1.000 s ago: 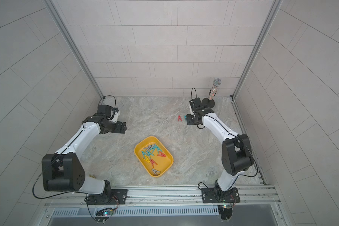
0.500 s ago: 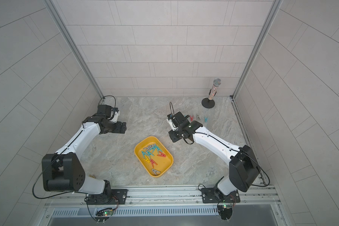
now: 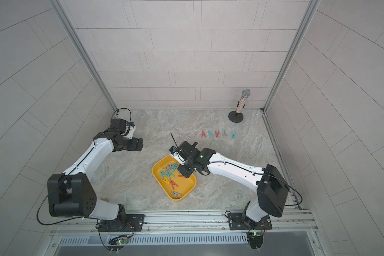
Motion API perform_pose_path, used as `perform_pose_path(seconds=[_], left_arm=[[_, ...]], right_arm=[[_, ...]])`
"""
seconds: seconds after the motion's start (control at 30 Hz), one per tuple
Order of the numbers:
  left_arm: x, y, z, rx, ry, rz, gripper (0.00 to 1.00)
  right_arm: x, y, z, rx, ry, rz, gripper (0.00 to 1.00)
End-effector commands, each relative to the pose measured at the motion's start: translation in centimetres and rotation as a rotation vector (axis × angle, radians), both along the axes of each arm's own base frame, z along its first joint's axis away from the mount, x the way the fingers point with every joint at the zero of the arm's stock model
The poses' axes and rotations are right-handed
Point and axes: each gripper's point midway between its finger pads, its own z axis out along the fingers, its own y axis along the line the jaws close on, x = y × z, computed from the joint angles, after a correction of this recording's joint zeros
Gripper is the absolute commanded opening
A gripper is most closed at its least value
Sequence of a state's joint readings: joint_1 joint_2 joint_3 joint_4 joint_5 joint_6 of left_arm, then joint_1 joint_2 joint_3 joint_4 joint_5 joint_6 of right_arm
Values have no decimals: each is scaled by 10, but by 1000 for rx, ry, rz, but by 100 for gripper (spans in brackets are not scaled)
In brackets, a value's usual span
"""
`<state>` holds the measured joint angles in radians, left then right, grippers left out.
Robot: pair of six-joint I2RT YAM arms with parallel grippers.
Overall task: Take the clothespins out of the storage box
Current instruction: Pick up the clothespin from the storage box.
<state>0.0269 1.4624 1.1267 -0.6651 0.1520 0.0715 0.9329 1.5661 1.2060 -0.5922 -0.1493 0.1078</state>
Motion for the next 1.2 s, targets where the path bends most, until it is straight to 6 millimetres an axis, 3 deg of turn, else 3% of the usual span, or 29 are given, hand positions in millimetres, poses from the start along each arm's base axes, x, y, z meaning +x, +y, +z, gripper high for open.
perform_pose_path(seconds=[0.0, 0.2, 0.57, 1.17], left_arm=[[-3, 5, -2, 13, 14, 6, 100], [-4, 4, -1, 14, 11, 5, 100], [-3, 4, -2, 9, 14, 5, 100], [-4, 3, -2, 8, 17, 4, 100]], right_arm=[[-4, 9, -13, -48, -1, 28, 20], [-10, 24, -34, -95, 22, 51, 20], [-2, 28, -64, -207, 59, 28, 23], [7, 17, -99, -349, 61, 27, 23]])
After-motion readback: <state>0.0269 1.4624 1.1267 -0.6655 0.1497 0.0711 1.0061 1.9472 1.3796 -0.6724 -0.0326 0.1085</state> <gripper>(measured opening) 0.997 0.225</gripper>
